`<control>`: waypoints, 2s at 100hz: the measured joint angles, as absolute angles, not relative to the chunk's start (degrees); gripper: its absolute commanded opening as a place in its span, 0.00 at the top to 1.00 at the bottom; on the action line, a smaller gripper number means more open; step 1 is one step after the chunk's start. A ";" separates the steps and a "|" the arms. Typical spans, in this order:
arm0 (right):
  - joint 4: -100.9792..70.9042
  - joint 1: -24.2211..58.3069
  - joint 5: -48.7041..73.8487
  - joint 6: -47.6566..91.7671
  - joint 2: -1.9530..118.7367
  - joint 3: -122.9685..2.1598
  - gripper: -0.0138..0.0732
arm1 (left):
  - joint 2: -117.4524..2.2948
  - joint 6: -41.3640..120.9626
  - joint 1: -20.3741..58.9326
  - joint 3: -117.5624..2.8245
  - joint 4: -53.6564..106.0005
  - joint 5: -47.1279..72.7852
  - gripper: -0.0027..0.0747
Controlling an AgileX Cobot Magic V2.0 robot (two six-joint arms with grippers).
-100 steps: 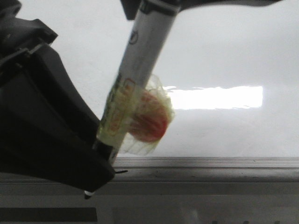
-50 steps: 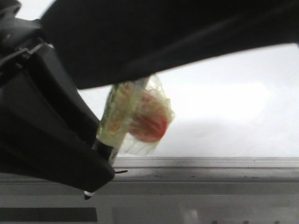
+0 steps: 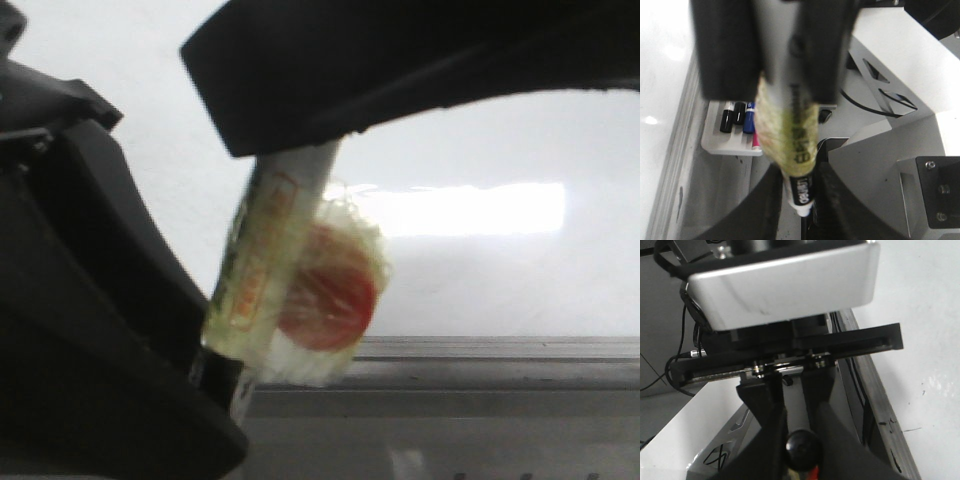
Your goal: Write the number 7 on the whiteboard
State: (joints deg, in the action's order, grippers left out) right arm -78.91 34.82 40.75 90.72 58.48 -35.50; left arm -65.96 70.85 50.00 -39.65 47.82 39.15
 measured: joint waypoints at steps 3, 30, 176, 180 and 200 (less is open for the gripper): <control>-78.91 34.82 40.71 91.06 57.93 -35.50 0.91 | -65.83 70.85 50.00 -39.65 48.34 39.15 0.50; -73.79 35.02 32.58 91.97 47.29 -35.50 0.91 | -55.64 61.20 50.00 -39.65 50.29 32.51 0.46; -71.05 55.40 -15.77 98.18 55.01 -35.39 0.91 | -19.03 43.34 50.00 -19.63 53.91 6.86 0.97; -71.46 55.52 -16.16 98.18 55.96 -35.39 0.91 | -19.03 43.34 50.00 -19.63 53.91 6.86 0.97; -72.39 55.69 -19.05 96.52 57.13 -35.39 0.92 | -19.03 43.34 50.00 -19.63 53.91 6.86 0.97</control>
State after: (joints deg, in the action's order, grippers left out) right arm -72.39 55.69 -19.05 96.52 57.13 -35.39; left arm -19.03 43.34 50.00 -19.63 53.91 6.86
